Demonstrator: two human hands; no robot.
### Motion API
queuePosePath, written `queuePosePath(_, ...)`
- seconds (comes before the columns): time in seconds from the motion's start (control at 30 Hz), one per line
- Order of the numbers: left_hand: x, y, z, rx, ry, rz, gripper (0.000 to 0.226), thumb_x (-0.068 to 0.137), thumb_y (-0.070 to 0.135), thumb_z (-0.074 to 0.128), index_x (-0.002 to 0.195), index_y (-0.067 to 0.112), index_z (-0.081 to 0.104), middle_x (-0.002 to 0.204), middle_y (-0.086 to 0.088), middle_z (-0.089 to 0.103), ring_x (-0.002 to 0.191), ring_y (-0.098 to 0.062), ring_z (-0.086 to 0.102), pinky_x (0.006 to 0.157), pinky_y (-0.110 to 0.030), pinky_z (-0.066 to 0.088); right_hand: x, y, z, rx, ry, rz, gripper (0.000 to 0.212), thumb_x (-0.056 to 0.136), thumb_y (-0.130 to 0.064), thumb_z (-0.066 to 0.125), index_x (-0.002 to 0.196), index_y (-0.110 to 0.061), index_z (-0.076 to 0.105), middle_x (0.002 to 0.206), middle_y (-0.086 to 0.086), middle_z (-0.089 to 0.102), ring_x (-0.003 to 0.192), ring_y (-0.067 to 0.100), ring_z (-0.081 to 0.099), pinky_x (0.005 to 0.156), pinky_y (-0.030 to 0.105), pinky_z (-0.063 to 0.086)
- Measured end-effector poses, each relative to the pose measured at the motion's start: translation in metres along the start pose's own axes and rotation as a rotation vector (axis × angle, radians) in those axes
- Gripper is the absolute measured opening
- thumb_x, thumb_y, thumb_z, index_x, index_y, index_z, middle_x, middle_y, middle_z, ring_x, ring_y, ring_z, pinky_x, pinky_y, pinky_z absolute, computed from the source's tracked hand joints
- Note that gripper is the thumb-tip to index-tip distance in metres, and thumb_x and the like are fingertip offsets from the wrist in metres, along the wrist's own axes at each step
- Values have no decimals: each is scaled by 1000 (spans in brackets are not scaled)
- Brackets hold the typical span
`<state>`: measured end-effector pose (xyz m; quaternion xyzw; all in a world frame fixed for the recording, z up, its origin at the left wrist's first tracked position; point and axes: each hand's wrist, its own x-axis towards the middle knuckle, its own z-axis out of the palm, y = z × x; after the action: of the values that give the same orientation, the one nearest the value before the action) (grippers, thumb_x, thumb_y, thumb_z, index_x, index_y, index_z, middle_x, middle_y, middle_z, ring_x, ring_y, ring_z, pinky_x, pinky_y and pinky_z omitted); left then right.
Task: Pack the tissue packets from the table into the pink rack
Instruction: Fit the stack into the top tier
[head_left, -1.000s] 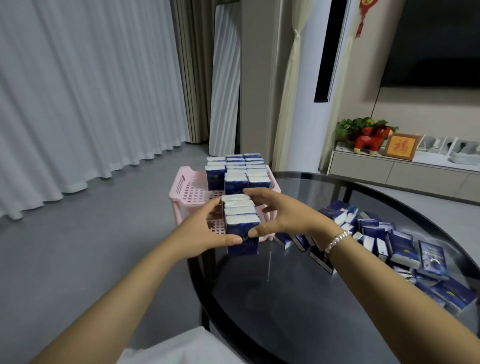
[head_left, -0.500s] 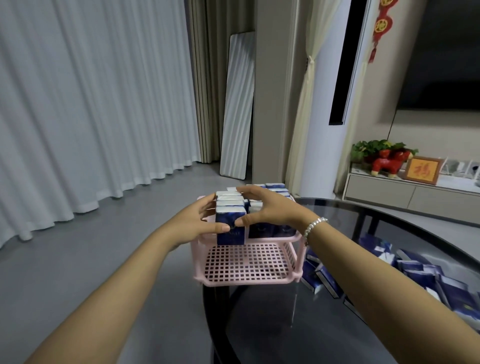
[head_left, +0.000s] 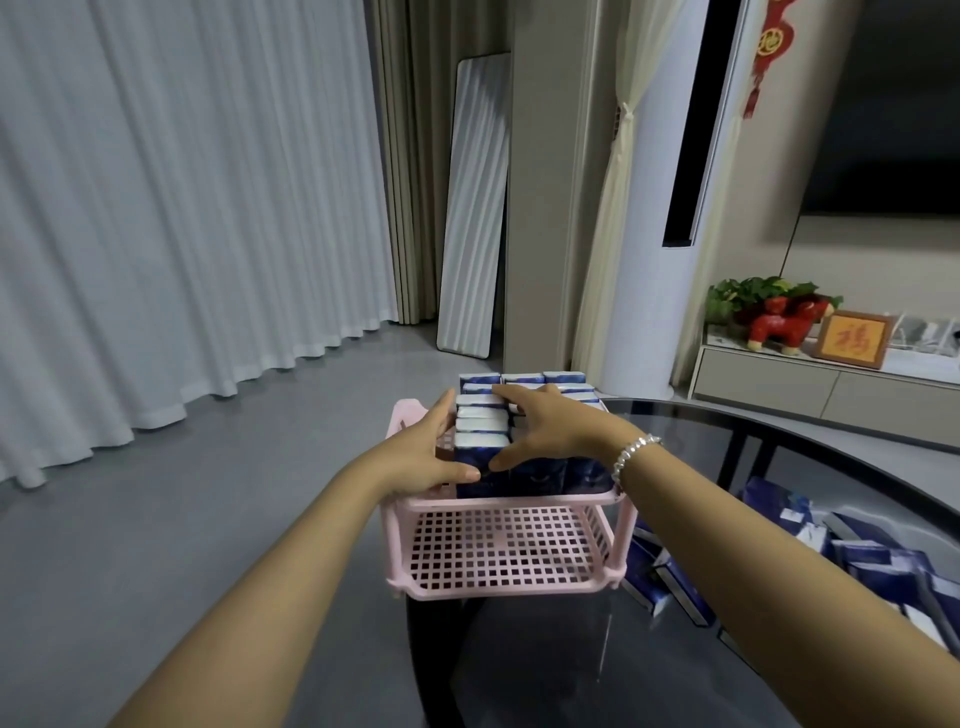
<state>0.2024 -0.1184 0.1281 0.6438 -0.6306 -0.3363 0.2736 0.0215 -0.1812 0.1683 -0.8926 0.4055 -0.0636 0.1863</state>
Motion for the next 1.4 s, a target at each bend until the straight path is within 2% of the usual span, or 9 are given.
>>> queuePosePath(0.13, 2, 2, 0, 188, -34, -63, 103, 84, 29, 70, 148, 43, -10, 156, 8, 23, 141, -16, 29, 113, -33, 30, 0, -2, 0, 39, -13, -38, 70, 83, -47, 63, 142, -24, 33, 145, 0, 38, 134, 22, 28, 110, 38, 28)
queuePosePath(0.23, 3, 7, -3, 288, -52, -122, 96, 85, 39, 66, 147, 46, -8, 151, -1, 35, 130, -21, 43, 104, -31, 37, 2, -1, 5, -40, 13, -50, 49, 89, -50, 51, 126, -18, 51, 123, 6, 56, 121, 27, 40, 102, 42, 34)
queuePosePath(0.43, -2, 15, 1, 382, -61, -124, 94, 90, 40, 58, 146, 39, -18, 113, 1, 53, 103, -19, 50, 90, -26, 37, -3, -5, 6, -261, -70, -85, 55, 97, -47, 32, 147, -24, 23, 155, -2, 22, 140, 21, 14, 113, 41, 11)
queuePosePath(0.5, -6, 13, 5, 352, -24, -86, 96, 90, 36, 59, 146, 39, -19, 135, 1, 49, 115, -21, 50, 98, -28, 37, -3, -6, 6, -312, -100, -75, 56, 99, -46, 27, 149, -23, 16, 158, -4, 13, 143, 21, 9, 114, 43, 7)
queuePosePath(0.57, -11, 14, 11, 353, 2, -36, 91, 92, 32, 56, 148, 34, -15, 158, 3, 19, 134, -21, 36, 107, -28, 28, -3, -8, 9, -337, -119, -61, 57, 100, -44, 22, 150, -21, 9, 159, -4, 5, 145, 20, 3, 115, 43, 4)
queuePosePath(0.77, -19, 19, 17, 297, 31, -22, 94, 93, 29, 56, 147, 31, -20, 159, -1, 17, 139, -20, 29, 111, -28, 26, -12, -10, 12, -298, -29, -64, 55, 100, -41, 26, 149, -17, 16, 158, -1, 10, 145, 20, 5, 114, 42, 6)
queuePosePath(0.87, -27, 23, 22, 257, 129, 74, 85, 92, 28, 58, 152, 26, -3, 160, 7, -4, 147, -9, 2, 115, -23, 8, -30, -3, 14, -227, 162, -135, 48, 100, -38, 31, 141, -14, 34, 152, 1, 28, 141, 20, 17, 112, 39, 13)
queuePosePath(1.17, -57, 60, 91, 117, 562, 364, 32, 90, 17, 57, 122, 25, 59, 128, 9, 53, 124, -10, 43, 110, -34, 33, -110, 37, 28, 99, 582, -128, 34, 95, -33, 45, 128, -24, 54, 126, -9, 57, 116, 10, 36, 100, 28, 28)
queuePosePath(1.4, -60, 89, 174, -52, 456, 410, 24, 91, 10, 56, 111, 19, 65, 107, 10, 54, 94, 3, 54, 81, 2, 35, -187, 93, 45, 87, 619, 43, 27, 93, -25, 51, 117, -23, 62, 109, -7, 62, 107, 14, 43, 88, 23, 35)
